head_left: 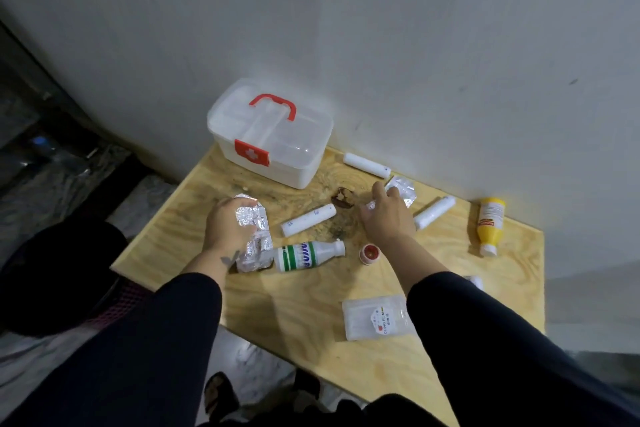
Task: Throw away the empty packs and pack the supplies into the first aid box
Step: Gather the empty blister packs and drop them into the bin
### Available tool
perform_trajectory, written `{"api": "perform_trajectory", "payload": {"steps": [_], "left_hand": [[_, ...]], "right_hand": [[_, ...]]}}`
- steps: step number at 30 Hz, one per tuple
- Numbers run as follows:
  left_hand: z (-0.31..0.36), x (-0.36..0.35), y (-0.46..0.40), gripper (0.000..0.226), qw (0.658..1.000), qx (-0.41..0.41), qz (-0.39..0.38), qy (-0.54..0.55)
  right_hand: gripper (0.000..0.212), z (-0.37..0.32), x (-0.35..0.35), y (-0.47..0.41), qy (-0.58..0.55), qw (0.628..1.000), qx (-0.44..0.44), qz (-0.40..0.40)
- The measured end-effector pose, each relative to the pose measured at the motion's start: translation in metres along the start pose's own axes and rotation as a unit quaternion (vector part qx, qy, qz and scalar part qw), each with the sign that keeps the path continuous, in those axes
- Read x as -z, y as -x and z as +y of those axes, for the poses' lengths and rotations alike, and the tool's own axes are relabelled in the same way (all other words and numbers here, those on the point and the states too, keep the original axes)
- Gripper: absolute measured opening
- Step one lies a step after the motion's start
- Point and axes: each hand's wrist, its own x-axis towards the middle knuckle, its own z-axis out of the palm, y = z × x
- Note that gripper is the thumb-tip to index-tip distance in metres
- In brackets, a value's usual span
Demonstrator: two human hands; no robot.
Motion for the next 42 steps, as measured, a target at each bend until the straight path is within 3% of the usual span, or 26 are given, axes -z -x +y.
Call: {"api": "perform_trajectory", "payload": {"steps": [6,10,13,16,19,21,27,33,42], "left_hand": [[0.002,0.005,0.0,0.037,0.998,-0.005,0.051,0.02],[0.01,0.017,0.0,0.037,0.997,-0.027,0.062,0.039],[0.018,0.03,0.002,0.032,0.995,-0.025,0.066,0.075],[0.024,0.046,0.001,0.032,0.992,-0.037,0.066,0.101],[0.025,0.071,0.004,0.033,0.989,-0.052,0.059,0.126],[0.022,0.091,0.01,0.035,0.986,-0.055,0.053,0.151],[-0.024,0.164,0.038,0.04,0.979,-0.056,0.029,0.194],[-0.1,0.231,0.069,0.041,0.978,-0.05,0.096,0.177],[-0.208,0.297,0.081,0.042,0.961,0.056,0.164,0.215]], "right_hand": [[0.052,-0.003,0.015,-0.002,0.041,0.998,-0.048,0.013],[0.026,-0.014,0.038,-0.009,0.033,0.996,-0.085,0.023],[0.018,-0.019,0.057,-0.004,-0.089,0.985,-0.145,0.038],[0.025,-0.026,0.076,0.007,-0.281,0.941,-0.182,0.044],[0.034,-0.058,0.089,0.029,-0.469,0.859,-0.194,0.075],[0.041,-0.085,0.091,0.047,-0.522,0.831,-0.175,0.077],[0.047,-0.175,0.068,0.103,-0.612,0.787,-0.067,-0.044],[0.053,-0.272,0.015,0.148,-0.564,0.814,0.019,-0.137],[0.05,-0.394,-0.062,0.167,-0.457,0.853,0.069,-0.242]]}}
